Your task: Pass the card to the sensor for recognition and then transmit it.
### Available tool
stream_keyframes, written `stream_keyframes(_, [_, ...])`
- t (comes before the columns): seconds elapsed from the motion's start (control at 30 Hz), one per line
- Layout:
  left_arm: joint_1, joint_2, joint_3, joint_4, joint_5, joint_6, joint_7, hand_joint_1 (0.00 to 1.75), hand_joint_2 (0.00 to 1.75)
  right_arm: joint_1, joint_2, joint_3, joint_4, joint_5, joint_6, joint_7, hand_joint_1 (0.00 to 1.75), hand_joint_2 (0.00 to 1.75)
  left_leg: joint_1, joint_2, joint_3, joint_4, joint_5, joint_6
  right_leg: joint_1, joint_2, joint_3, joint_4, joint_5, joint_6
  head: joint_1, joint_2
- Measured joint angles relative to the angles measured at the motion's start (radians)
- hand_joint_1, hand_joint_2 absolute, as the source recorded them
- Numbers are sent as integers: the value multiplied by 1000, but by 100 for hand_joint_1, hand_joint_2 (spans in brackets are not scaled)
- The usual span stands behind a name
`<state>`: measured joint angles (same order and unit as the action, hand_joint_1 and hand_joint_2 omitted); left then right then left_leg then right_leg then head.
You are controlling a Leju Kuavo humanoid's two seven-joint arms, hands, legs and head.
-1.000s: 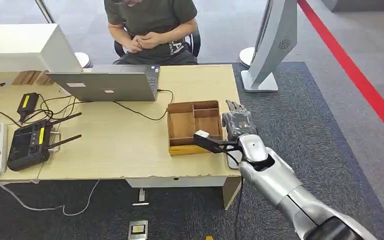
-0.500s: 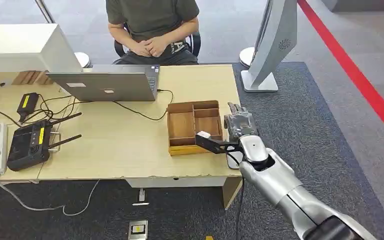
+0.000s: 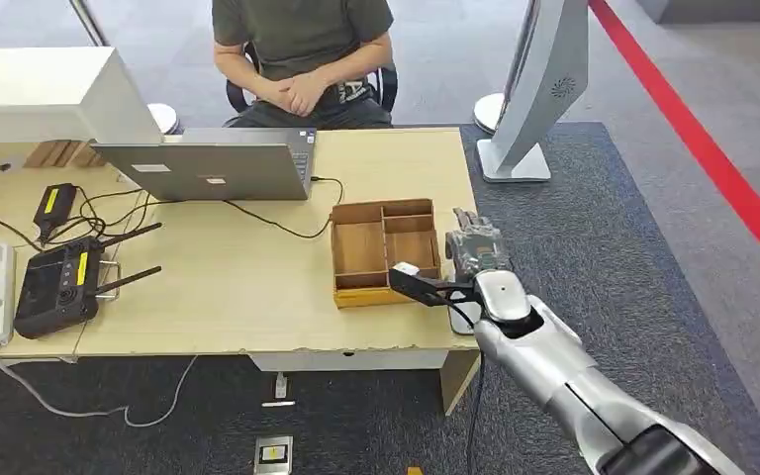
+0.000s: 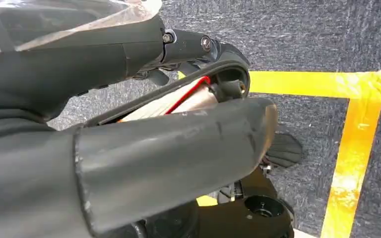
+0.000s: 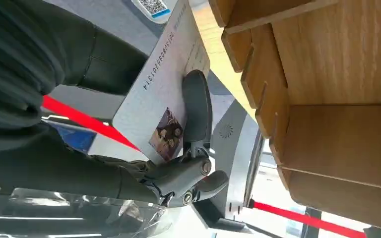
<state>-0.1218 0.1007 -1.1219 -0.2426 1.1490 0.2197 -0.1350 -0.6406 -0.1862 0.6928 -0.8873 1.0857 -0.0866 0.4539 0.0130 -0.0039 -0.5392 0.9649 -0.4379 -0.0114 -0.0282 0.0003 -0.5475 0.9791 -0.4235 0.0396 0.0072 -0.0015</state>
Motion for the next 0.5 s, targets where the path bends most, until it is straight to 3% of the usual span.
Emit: stream_keyframes(0.5, [1,7,14,5,-16,-14,6,0,0,26,-58,-19,22,-21,-1,8,175,175,0,0,0,0,0,0,0,0,0,0,0,0,0,0])
